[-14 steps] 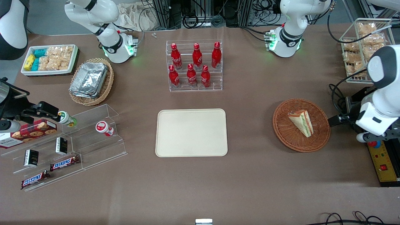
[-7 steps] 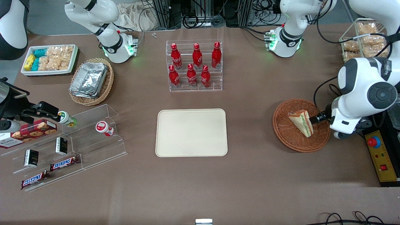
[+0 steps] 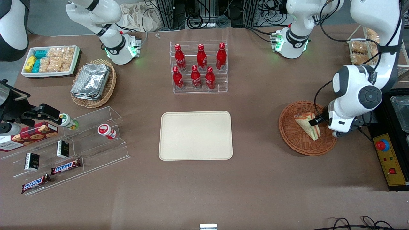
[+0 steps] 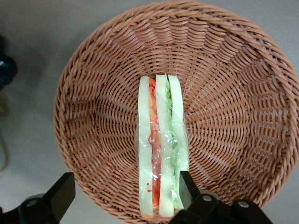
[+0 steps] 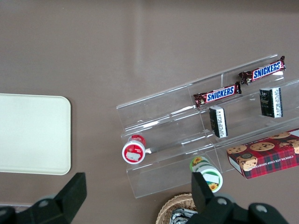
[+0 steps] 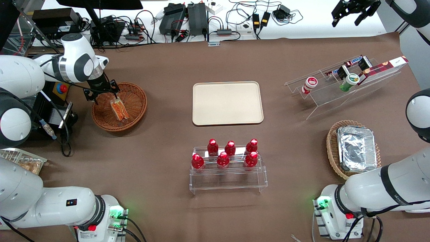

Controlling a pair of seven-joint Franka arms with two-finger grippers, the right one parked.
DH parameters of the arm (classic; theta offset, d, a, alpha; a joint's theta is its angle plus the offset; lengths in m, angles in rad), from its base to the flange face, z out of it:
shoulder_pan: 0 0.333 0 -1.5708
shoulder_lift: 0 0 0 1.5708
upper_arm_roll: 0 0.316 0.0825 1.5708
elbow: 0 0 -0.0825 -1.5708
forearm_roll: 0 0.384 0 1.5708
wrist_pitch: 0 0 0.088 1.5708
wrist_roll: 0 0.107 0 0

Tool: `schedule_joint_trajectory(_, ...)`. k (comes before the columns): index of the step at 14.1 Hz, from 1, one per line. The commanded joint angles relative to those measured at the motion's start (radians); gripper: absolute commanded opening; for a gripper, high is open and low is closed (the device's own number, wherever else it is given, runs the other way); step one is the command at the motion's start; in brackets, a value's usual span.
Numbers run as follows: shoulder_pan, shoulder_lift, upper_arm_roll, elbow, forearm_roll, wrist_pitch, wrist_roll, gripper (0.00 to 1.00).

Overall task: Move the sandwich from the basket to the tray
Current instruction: 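Move the open left gripper down over the wrapped sandwich in the basket, then lower the left gripper around the sandwich and close on it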

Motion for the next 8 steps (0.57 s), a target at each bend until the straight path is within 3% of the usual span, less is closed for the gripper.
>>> schedule_joint_trajectory(1,-0.004,0.001,-0.004,-0.011,-0.036,0.042,-0.041,0.99)
schedule_joint_trajectory(8,-0.013,0.037,-0.007,-0.057,-0.040,0.128,-0.083,0.98)
